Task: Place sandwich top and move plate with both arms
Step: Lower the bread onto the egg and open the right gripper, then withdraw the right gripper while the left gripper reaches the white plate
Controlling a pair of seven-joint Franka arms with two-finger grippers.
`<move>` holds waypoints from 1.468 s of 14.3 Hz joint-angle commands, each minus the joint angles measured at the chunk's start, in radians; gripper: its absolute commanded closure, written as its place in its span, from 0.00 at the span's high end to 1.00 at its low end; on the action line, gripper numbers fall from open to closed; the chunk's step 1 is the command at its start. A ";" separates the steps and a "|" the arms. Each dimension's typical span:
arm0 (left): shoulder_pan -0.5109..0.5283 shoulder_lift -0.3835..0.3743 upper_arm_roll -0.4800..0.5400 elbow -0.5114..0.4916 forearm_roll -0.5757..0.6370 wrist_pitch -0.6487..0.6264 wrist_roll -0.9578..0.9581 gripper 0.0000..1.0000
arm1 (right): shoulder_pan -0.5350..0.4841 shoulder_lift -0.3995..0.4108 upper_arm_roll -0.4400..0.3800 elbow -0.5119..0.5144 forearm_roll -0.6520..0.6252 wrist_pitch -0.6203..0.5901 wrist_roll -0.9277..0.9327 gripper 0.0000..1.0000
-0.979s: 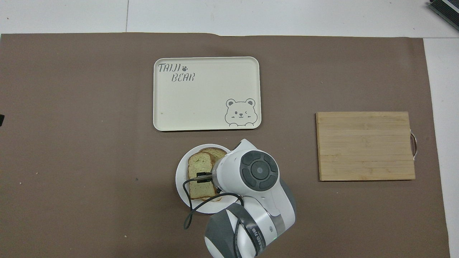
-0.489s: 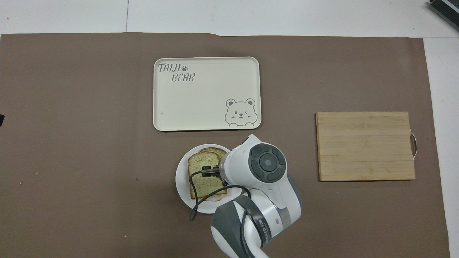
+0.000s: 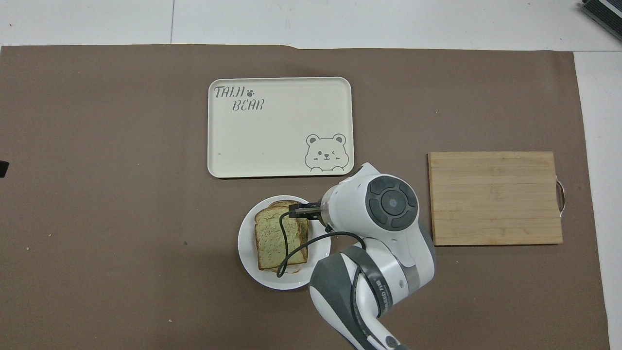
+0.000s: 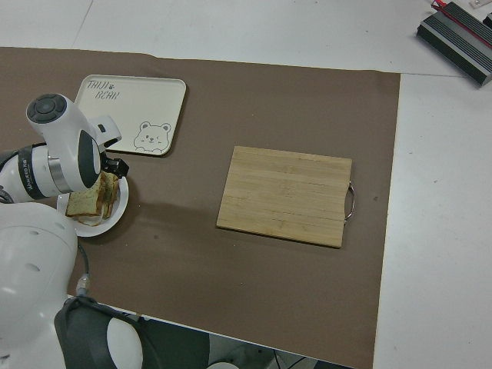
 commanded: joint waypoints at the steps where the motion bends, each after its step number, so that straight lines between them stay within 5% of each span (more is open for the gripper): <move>1: 0.004 -0.062 0.003 -0.094 -0.067 0.006 0.001 1.00 | -0.069 -0.058 0.009 -0.002 -0.104 -0.073 0.004 1.00; 13: -0.022 -0.160 -0.001 -0.792 -0.578 0.472 0.014 0.99 | -0.356 -0.242 0.007 0.052 -0.170 -0.435 -0.276 1.00; 16: -0.079 -0.154 -0.001 -0.901 -0.713 0.565 0.015 0.76 | -0.441 -0.264 0.006 0.092 -0.172 -0.525 -0.335 1.00; 21: -0.148 -0.139 -0.001 -1.092 -0.965 0.763 0.180 0.72 | -0.540 -0.262 0.004 0.182 -0.173 -0.621 -0.339 1.00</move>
